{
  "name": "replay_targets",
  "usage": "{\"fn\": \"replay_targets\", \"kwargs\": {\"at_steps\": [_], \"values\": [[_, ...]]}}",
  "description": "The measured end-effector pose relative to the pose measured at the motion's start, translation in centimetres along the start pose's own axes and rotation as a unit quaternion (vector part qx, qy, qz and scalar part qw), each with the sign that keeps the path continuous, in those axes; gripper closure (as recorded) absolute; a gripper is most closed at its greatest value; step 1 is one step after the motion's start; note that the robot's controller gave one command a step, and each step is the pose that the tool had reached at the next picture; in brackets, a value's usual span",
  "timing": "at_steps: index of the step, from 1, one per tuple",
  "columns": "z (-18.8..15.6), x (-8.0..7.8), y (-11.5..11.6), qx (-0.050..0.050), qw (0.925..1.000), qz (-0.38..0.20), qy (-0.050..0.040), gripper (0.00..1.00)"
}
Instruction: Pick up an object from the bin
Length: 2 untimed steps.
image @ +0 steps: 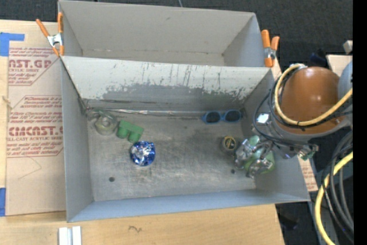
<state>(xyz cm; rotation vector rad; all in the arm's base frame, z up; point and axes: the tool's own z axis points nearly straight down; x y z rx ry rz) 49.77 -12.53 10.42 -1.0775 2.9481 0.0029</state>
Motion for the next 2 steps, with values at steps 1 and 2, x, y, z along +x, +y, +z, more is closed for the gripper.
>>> {"fn": "replay_targets", "kwargs": {"at_steps": [1,2], "values": [[-3.0,-0.1,0.0,0.001,1.0,0.0,0.0002,1.0],[-7.1,-0.3,0.0,0.002,1.0,0.001,-0.0003,1.0]]}}
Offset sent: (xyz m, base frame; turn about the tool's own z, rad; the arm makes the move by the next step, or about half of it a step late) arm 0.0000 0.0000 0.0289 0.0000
